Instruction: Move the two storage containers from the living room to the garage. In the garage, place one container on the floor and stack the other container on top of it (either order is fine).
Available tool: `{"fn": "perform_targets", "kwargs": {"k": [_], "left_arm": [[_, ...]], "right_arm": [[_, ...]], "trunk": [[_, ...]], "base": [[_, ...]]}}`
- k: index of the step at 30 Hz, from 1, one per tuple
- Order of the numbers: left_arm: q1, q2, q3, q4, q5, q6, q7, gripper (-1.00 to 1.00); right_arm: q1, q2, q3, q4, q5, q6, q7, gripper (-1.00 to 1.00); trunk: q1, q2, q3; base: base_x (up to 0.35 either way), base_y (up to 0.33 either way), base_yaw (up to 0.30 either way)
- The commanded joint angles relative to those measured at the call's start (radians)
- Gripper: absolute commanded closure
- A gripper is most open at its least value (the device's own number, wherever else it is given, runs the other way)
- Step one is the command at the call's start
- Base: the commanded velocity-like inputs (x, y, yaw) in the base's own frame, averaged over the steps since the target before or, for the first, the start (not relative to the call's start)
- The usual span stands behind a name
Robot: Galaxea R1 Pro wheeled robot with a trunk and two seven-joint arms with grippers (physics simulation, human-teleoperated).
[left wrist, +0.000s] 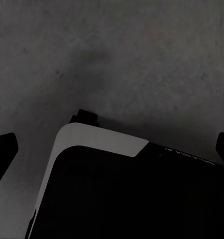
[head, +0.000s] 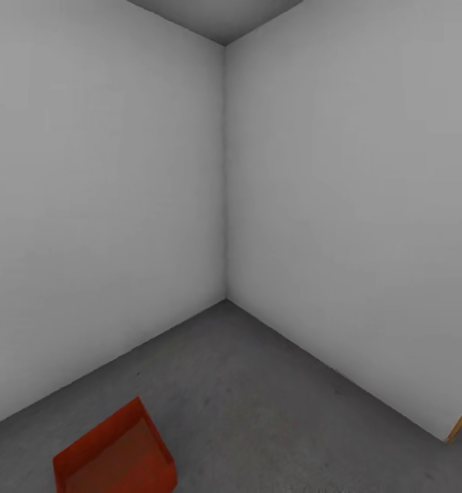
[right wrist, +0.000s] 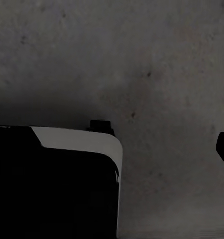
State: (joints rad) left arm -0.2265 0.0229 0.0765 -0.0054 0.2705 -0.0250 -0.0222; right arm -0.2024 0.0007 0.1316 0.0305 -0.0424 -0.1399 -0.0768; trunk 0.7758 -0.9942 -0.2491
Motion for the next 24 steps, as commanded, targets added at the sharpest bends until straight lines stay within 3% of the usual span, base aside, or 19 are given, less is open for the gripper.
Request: {"fn": "perform_targets", "kwargs": {"k": [1,24], "left_arm": [[-0.001,0.000,0.007,0.001,0.002,-0.003,-0.002,-1.00],[-0.001,0.008,0.003,-0.016,-0.006,-0.003,-0.002,-1.00]], "right_arm": [[-0.002,-0.003,0.008,0.003,-0.004,-0.003,0.002,-1.00],[-0.002,-0.007,0.007,0.003,-0.004,0.003,0.006,-1.00]], "trunk": [[0.000,-0.001,-0.001],[0.000,-0.001,-0.001]], "base": [[0.000,0.000,-0.293],[0.000,0.000,-0.293]]}}
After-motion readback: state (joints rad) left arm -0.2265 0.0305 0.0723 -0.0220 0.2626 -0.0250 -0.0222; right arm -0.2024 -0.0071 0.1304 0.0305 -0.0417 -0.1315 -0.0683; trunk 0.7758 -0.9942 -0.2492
